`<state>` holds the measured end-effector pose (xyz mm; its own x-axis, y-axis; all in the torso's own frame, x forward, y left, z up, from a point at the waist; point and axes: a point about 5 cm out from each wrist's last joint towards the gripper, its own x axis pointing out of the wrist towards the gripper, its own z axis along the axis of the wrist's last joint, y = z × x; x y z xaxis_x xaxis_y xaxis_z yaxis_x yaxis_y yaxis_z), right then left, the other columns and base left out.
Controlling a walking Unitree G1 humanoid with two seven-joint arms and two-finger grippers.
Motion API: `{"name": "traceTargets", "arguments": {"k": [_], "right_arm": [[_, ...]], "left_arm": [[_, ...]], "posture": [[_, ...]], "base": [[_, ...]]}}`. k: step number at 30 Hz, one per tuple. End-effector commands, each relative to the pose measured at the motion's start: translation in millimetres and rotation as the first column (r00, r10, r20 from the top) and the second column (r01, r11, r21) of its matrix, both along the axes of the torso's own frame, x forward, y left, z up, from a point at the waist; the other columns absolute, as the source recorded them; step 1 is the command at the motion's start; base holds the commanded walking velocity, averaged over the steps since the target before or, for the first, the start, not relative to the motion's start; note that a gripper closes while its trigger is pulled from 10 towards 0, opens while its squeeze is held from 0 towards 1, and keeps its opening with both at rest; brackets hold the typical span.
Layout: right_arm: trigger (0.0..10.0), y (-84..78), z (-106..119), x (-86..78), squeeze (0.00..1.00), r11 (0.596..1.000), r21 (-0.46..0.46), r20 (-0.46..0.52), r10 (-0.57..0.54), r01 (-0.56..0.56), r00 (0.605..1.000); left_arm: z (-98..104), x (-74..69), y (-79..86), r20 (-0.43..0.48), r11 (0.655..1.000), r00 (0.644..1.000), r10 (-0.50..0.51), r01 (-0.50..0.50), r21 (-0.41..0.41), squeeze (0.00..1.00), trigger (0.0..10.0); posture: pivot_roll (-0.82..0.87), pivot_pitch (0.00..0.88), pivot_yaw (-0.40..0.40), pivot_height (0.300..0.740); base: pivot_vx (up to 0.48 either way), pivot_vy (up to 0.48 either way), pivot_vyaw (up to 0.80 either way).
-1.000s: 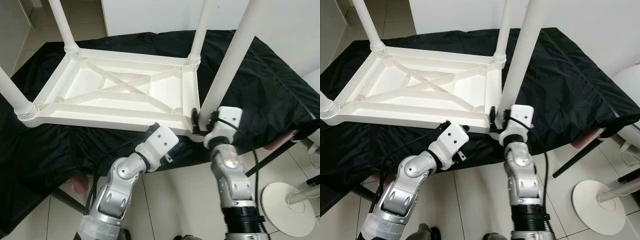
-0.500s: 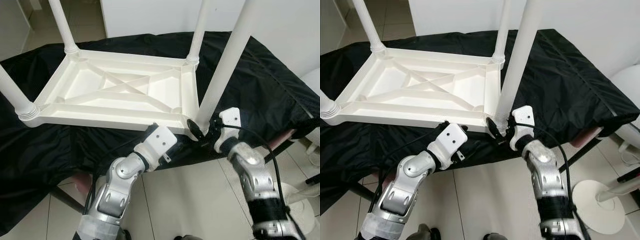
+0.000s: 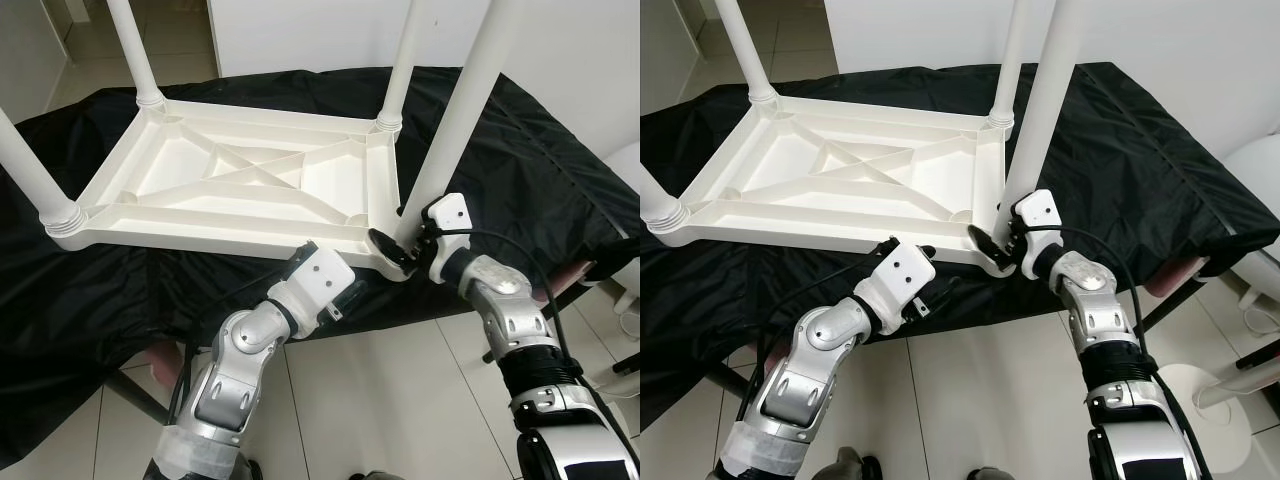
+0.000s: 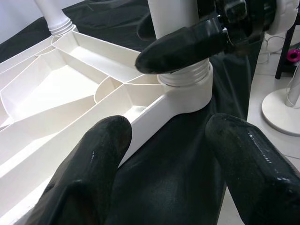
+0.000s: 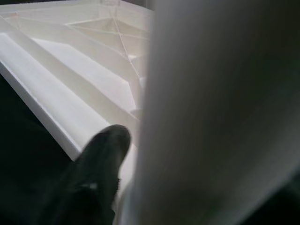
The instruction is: Building children table
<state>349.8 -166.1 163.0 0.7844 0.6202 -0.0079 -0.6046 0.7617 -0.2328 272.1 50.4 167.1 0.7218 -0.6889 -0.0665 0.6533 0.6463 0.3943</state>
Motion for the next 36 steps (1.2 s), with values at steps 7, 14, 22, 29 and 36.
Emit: {"name": "traceTargets", "arguments": {"k": [7,14,22,29,36], "right_arm": [[0.0,2.0,-13.1,-1.2,0.00,0.999,0.002,-0.060,0.054,-0.054,0.997],[10.0,5.5,-13.0,0.4,0.00,0.997,0.079,-0.065,-0.017,0.023,0.998],[10.0,16.3,-10.1,-3.4,0.00,0.963,0.202,-0.082,-0.165,0.179,0.983],[10.0,25.1,-19.7,-14.3,0.00,0.852,0.247,-0.180,-0.428,0.461,0.886],[10.0,53.1,-20.3,-32.8,0.00,0.718,0.277,-0.204,-0.605,0.638,0.769]], "left_arm": [[0.0,3.1,7.4,0.024,0.992,0.992,0.123,-0.122,-0.019,0.00,10.0],[-1.4,1.7,7.7,0.022,0.993,0.993,0.117,-0.117,-0.011,0.00,10.0],[-1.3,1.4,5.9,0.010,0.993,0.994,0.112,-0.112,-0.025,0.00,10.0],[-0.2,1.4,4.4,-0.018,0.992,0.994,0.107,-0.108,-0.065,0.00,10.0],[-1.0,1.4,1.4,-0.020,0.992,0.995,0.102,-0.103,-0.067,0.00,10.0]], "posture": [[-0.05,0.106,-0.011,0.740],[-0.06,0.113,-0.007,0.740],[-0.07,0.121,-0.001,0.740],[-0.09,0.122,0.004,0.740],[-0.09,0.123,-0.005,0.740]], "base": [[0.000,0.000,0.00],[0.000,0.000,0.00],[0.000,0.000,0.00],[0.000,0.000,0.00],[0.000,0.000,0.00]]}}
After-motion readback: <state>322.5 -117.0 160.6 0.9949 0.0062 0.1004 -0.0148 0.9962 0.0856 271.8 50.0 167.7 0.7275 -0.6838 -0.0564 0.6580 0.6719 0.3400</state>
